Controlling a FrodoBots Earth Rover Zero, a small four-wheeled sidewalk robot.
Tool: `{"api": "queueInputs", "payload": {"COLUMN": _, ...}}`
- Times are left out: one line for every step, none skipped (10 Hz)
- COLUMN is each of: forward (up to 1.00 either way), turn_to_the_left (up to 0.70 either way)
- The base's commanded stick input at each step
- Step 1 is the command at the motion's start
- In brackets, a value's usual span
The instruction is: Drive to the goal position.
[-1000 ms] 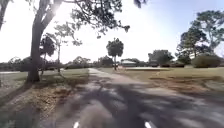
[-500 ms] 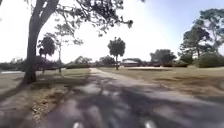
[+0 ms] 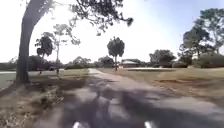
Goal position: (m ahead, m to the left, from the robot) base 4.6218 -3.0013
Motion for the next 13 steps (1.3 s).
{"api": "queueInputs", "payload": {"forward": 1.0, "turn_to_the_left": 0.02}}
{"api": "queueInputs", "payload": {"forward": 1.0, "turn_to_the_left": 0.02}}
{"api": "queueInputs", "payload": {"forward": 1.0, "turn_to_the_left": 0.02}}
{"api": "queueInputs", "payload": {"forward": 1.0, "turn_to_the_left": 0.02}}
{"api": "queueInputs", "payload": {"forward": 1.0, "turn_to_the_left": -0.22}}
{"api": "queueInputs", "payload": {"forward": 1.0, "turn_to_the_left": -0.39}}
{"api": "queueInputs", "payload": {"forward": 1.0, "turn_to_the_left": -0.11}}
{"api": "queueInputs", "payload": {"forward": 1.0, "turn_to_the_left": 0.0}}
{"api": "queueInputs", "payload": {"forward": 1.0, "turn_to_the_left": 0.01}}
{"api": "queueInputs", "payload": {"forward": 1.0, "turn_to_the_left": 0.04}}
{"api": "queueInputs", "payload": {"forward": 1.0, "turn_to_the_left": 0.27}}
{"api": "queueInputs", "payload": {"forward": 1.0, "turn_to_the_left": 0.4}}
{"api": "queueInputs", "payload": {"forward": 1.0, "turn_to_the_left": 0.4}}
